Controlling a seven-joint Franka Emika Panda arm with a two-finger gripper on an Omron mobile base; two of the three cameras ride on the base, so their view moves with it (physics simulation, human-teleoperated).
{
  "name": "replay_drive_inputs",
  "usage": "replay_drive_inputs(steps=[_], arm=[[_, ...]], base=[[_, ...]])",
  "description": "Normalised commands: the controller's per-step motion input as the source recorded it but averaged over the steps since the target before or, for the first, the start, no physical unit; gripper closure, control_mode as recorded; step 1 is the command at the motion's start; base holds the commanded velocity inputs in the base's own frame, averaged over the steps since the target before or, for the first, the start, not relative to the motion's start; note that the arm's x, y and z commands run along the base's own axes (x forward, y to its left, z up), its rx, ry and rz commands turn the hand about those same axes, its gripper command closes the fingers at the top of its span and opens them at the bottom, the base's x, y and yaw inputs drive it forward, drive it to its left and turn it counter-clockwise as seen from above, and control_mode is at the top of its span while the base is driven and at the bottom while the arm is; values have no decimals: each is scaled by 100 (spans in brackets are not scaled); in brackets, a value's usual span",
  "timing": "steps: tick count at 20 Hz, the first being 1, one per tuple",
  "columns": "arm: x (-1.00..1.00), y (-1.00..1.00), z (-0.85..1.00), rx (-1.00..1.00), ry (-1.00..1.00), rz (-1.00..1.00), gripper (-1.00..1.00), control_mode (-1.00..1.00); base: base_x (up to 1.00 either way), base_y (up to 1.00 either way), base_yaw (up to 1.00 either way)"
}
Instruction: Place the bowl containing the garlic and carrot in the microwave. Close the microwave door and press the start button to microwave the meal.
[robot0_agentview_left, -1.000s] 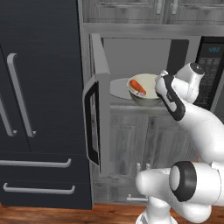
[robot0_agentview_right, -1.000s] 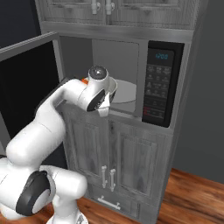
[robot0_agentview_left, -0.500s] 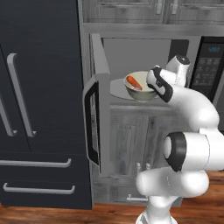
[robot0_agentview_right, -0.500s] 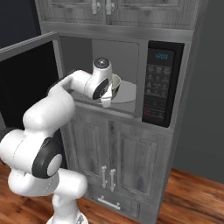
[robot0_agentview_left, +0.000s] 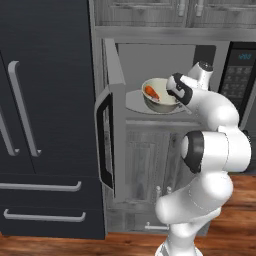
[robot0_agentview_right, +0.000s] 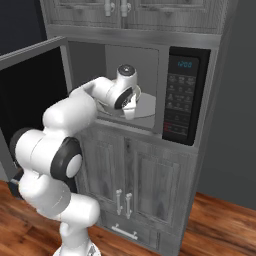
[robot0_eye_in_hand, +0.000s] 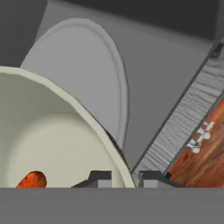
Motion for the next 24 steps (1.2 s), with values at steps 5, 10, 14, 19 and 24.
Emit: replay_drive_inputs(steps=[5,10,14,19,24], arm=[[29,1,0,3,10,-11,100,-100],[29,15,-6,0,0,-19,100,-100],[-8,8,0,0,-2,-13,-100,-100],[-90,0,18,0,-24,-3,-100,-100],[-100,0,30,0,-25,-1,-100,-100]], base=[[0,0,0],[0,0,0],[0,0,0],[0,0,0],[0,0,0]])
